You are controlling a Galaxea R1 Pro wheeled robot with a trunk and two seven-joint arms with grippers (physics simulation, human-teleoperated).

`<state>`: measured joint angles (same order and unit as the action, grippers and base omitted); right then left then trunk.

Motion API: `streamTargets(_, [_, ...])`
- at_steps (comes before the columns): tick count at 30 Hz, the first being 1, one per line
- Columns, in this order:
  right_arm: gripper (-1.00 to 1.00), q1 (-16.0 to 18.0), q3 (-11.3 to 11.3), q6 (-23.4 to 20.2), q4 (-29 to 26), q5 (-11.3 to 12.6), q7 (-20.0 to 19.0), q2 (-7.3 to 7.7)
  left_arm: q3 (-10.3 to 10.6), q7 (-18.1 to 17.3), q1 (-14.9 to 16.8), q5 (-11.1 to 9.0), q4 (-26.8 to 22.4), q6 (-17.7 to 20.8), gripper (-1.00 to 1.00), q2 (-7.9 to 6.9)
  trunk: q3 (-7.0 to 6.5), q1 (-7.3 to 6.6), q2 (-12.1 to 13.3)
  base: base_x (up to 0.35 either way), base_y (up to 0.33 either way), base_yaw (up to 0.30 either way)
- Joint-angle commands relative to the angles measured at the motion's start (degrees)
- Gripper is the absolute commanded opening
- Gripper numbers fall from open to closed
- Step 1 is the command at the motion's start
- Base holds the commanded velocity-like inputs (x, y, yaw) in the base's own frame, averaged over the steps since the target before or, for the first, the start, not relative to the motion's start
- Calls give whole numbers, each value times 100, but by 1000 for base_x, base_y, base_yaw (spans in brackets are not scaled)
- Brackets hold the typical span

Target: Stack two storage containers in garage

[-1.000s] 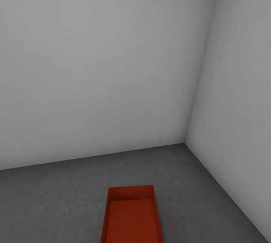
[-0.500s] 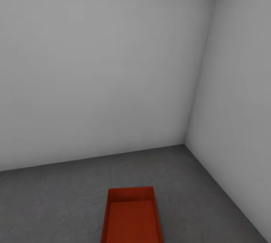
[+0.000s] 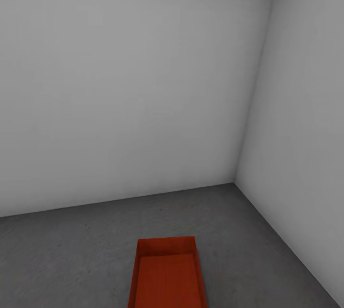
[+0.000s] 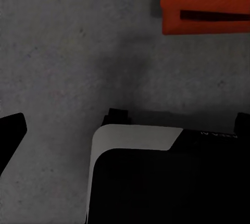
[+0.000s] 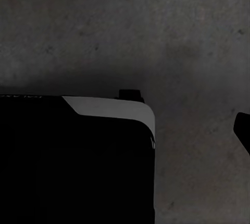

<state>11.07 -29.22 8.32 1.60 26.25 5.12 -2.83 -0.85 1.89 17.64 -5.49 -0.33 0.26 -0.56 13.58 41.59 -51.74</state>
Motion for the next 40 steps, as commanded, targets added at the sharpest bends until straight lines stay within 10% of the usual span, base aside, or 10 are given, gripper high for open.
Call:
streamTargets(1, [100,8,-48,26,17,48,7,1,-3,4,3,-56,-2,2,100,1,7,0,-5,0,0,0])
streamTargets(40, [100,9,-57,21,16,38,16,59,-2,4,3,-58,-4,1,100,3,7,0,-5,0,0,0])
